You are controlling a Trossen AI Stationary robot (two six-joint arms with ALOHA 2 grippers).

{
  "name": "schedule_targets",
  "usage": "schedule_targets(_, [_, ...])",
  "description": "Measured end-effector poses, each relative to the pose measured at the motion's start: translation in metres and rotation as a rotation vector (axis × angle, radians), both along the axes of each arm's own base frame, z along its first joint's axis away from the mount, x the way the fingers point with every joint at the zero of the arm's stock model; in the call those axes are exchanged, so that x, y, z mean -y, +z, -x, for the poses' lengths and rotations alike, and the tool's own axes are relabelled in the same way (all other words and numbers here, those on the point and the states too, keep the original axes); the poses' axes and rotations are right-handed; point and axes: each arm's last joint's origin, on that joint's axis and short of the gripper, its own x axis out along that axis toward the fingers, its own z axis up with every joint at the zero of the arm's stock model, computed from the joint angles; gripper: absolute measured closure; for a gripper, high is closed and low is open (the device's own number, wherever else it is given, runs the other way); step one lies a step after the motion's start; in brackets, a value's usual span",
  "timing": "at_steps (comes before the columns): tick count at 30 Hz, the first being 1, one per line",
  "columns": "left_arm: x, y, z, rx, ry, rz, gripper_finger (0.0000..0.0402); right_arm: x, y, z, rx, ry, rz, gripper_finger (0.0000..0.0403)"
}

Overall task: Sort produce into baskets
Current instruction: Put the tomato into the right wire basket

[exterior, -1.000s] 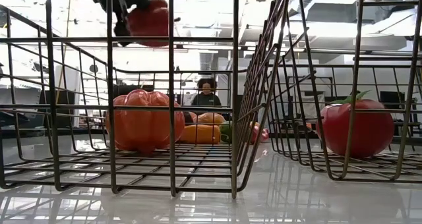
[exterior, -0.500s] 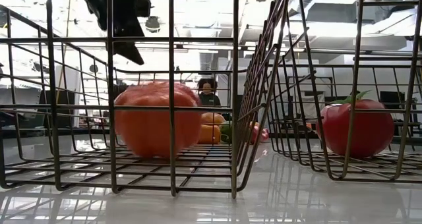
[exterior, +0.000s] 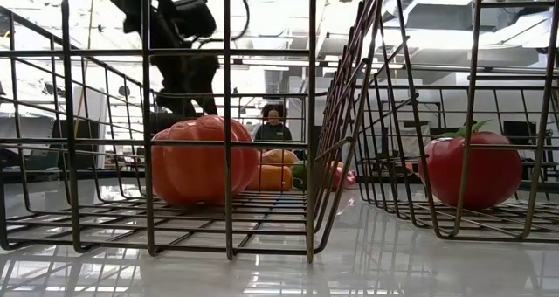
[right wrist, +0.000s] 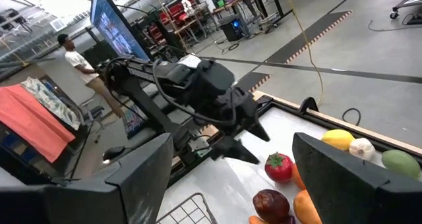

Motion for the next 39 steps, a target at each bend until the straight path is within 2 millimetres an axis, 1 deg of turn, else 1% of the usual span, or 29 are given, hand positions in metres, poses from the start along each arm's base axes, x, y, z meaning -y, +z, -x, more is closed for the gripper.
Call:
schedule_targets(9, [-0.015,-0.023,-0.020,-0.137,-0.009,-0.083,0.0044,0.000,-0.004,-0.007,-0.024,0.000,-0.003,0.0062])
schedule_targets(14, [-0.020,-0.038,-0.028,-0.184,-0.014,-0.062,0.0044,0.000,-0.004,-0.007,-0.024,-0.001,-0.003,0.0062])
schedule_targets(17, [-0.021,-0.050,-0.029,-0.234,-0.030,-0.034,0.0044,0.000,-0.004,-0.006,-0.023,-0.001,-0.007,0.0062])
schedule_targets(20, [-0.022,-0.057,-0.030,-0.268,-0.041,-0.023,0.0044,0.000,-0.004,-0.006,-0.019,-0.002,-0.016,0.0062])
schedule_targets(25, [-0.024,-0.058,-0.028,-0.288,-0.055,-0.032,0.0044,0.000,-0.004,-0.006,-0.019,-0.002,-0.017,0.0062])
schedule_targets(28, [-0.026,-0.059,-0.023,-0.317,-0.050,-0.015,0.0046,0.000,-0.004,-0.006,-0.019,-0.002,-0.017,0.0062])
schedule_targets(31, [-0.028,-0.060,-0.020,-0.336,-0.046,0.002,0.0061,0.000,-0.004,-0.006,-0.019,-0.002,-0.017,0.0062])
schedule_targets(36, [-0.030,-0.060,-0.016,-0.343,-0.044,0.022,0.0098,0.000,-0.004,-0.006,-0.018,-0.002,-0.017,0.0062])
schedule_targets(39, [-0.031,-0.058,-0.015,-0.329,-0.046,0.043,0.0108,0.000,-0.004,-0.006,-0.019,-0.002,-0.017,0.0062])
